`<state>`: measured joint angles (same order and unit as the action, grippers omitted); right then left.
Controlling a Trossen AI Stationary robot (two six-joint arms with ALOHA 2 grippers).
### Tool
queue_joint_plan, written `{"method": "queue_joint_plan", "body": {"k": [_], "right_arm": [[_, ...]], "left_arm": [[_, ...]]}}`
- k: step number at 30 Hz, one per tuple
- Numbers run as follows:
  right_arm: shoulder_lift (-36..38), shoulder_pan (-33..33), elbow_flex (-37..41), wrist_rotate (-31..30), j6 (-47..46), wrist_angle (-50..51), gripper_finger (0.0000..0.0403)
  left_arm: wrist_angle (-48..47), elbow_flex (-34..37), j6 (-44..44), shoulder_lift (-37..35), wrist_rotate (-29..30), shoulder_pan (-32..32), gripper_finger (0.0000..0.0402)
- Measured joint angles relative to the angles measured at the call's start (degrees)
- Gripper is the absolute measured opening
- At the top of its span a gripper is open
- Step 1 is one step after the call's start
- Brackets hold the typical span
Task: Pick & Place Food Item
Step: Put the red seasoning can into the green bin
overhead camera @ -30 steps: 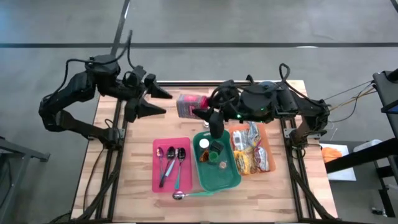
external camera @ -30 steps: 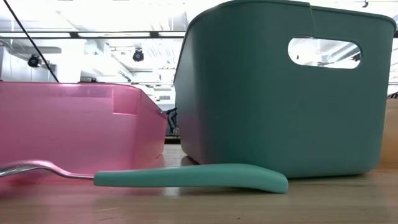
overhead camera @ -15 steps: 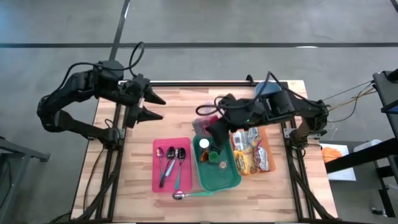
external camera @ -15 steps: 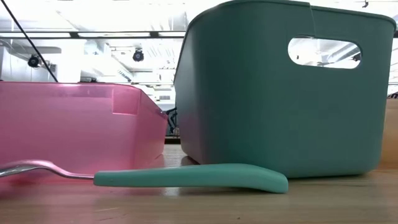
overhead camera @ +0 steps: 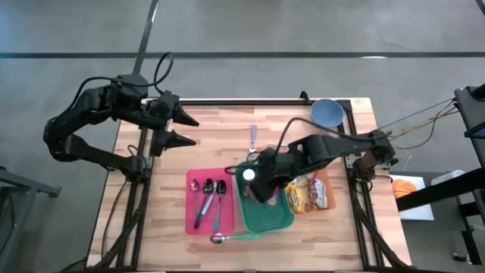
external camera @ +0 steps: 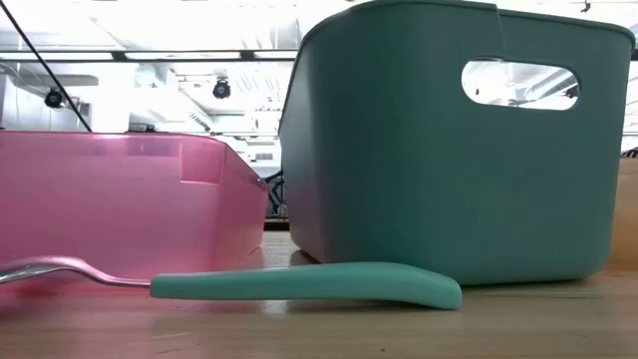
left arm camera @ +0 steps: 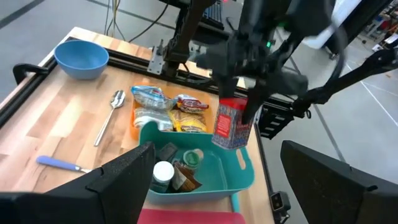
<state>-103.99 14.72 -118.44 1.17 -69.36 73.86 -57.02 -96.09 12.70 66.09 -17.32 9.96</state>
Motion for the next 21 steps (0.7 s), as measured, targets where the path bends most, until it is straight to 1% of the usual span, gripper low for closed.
{"method": "queue_joint_plan", "body": {"k": [6,11,15,21], "right_arm": [[-1.1,1.2,5.6,4.0,-4.6,-0.7,0.0208],[-3.1,2.3,7.9,6.7,-7.3,-1.3,0.0208],[-4.8,2.9,9.4,7.1,-8.7,-2.2,0.0208],[-10.0,3.4,8.3,7.0,-7.8,-1.6,0.0208]], "left_arm": [[-1.6,0.0,-0.2,-0.7,0.4,0.0,0.0347],[-3.5,0.0,-0.3,-0.7,0.4,0.0,0.0347],[-4.4,0.0,-0.3,-0.7,0.9,0.0,0.0347],[-4.8,0.0,-0.4,-0.7,1.3,0.0,0.0347]]}}
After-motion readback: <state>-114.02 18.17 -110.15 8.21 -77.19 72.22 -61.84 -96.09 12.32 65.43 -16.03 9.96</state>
